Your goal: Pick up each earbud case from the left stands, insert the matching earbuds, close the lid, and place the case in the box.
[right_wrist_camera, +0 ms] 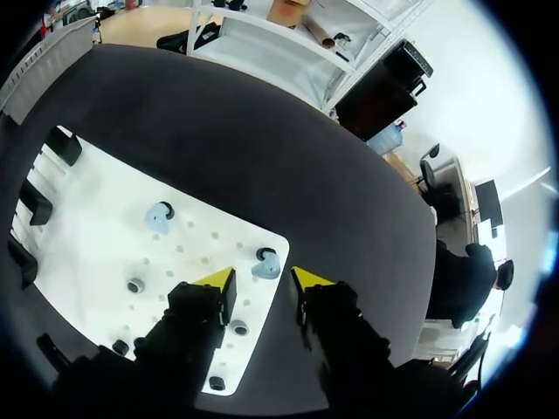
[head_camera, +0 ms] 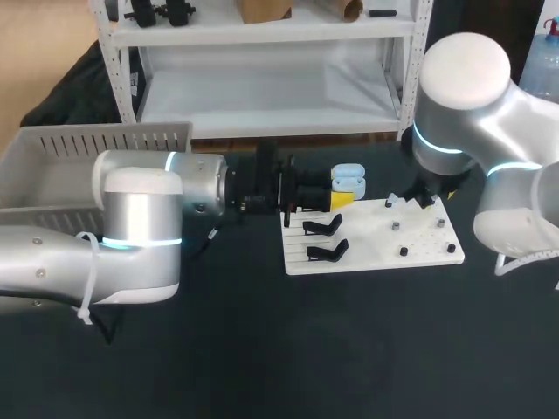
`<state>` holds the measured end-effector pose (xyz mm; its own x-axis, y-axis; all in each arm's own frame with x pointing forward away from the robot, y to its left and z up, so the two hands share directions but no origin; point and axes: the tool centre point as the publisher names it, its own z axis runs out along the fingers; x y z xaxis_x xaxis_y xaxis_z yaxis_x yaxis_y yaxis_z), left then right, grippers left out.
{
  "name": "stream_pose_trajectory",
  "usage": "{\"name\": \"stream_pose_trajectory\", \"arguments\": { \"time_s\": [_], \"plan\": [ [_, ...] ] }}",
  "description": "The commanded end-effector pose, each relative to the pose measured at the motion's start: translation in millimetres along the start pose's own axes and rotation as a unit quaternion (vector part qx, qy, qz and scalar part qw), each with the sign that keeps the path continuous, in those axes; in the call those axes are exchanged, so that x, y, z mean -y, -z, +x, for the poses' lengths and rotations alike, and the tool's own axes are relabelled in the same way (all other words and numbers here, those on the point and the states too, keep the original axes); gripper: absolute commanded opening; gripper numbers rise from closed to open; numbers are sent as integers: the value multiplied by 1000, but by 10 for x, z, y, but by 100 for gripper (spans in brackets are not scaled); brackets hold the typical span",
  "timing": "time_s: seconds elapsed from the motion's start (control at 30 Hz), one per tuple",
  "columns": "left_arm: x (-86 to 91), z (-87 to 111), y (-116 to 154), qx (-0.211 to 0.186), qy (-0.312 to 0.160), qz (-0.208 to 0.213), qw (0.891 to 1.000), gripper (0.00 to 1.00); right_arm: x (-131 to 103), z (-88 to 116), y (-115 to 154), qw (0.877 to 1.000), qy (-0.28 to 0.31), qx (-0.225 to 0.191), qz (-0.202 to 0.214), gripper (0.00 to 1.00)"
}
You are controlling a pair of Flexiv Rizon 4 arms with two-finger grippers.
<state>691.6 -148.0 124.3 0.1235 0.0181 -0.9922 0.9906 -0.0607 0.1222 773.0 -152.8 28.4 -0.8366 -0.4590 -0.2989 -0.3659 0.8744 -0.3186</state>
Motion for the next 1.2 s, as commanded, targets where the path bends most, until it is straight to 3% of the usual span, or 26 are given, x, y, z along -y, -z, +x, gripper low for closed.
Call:
{"name": "stream_pose_trajectory", "arguments": {
  "time_s": [0.03, 0.57, 0.77, 0.83, 1.2],
  "plan": [
    [-4, 14, 0, 2, -1, 0, 1000, 0, -7, 1, -33, 1000, -1, 4, 4, 36],
    [-4, 14, 0, 2, -1, 0, 1000, 0, -14, -30, -69, 1000, -5, 1, 4, 29],
    [-4, 14, 0, 2, -1, 0, 1000, 0, -16, -39, -77, 1000, -6, -2, 5, 13],
    [-4, 14, 0, 2, -1, 0, 1000, 0, -17, -39, -78, 1000, -6, -4, 5, 1],
    [-4, 14, 0, 2, -1, 0, 1000, 0, 31, -17, -2, 1000, -16, -4, 12, 0]
  ]
}}
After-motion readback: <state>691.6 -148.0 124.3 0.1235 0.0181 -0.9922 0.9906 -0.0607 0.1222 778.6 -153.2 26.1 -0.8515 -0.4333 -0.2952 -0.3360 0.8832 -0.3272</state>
